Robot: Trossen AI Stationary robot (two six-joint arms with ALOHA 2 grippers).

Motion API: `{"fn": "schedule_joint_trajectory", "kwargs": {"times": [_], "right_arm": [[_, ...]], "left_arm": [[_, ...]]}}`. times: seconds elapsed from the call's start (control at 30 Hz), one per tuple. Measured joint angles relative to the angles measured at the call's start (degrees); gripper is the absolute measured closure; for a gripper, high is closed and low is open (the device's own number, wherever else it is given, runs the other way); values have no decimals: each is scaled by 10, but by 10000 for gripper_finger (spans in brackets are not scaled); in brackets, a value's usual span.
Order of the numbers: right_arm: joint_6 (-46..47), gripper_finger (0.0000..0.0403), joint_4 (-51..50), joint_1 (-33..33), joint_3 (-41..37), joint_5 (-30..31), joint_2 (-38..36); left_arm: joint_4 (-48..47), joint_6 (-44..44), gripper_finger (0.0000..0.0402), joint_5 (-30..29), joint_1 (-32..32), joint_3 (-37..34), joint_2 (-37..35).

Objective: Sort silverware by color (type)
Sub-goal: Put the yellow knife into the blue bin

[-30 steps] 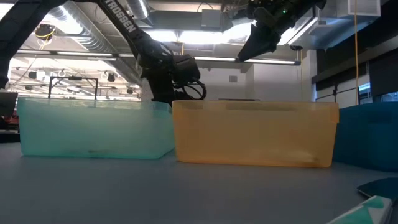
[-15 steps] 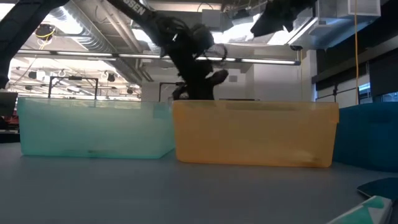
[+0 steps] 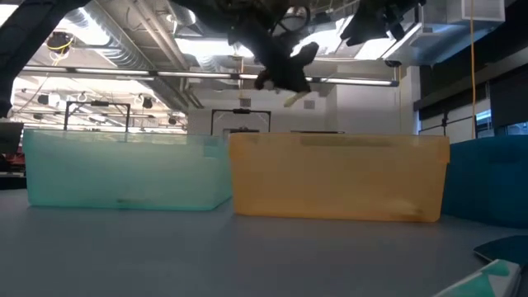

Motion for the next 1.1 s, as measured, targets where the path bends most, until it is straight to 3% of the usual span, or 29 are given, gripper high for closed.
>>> {"fn": "schedule_joint_trajectory", "kwargs": {"times": [0.23,0.67,1.1], "right_arm": [[42,265,2,0,0,49,0],[150,265,28,0,0,50,0],[242,265,-8,0,0,50,0]], "left_arm": [[47,11,358,36,-13,9,-1],[100,19,357,62,-43,9,-1],[121,18,357,62,-69,9,-1]]}}
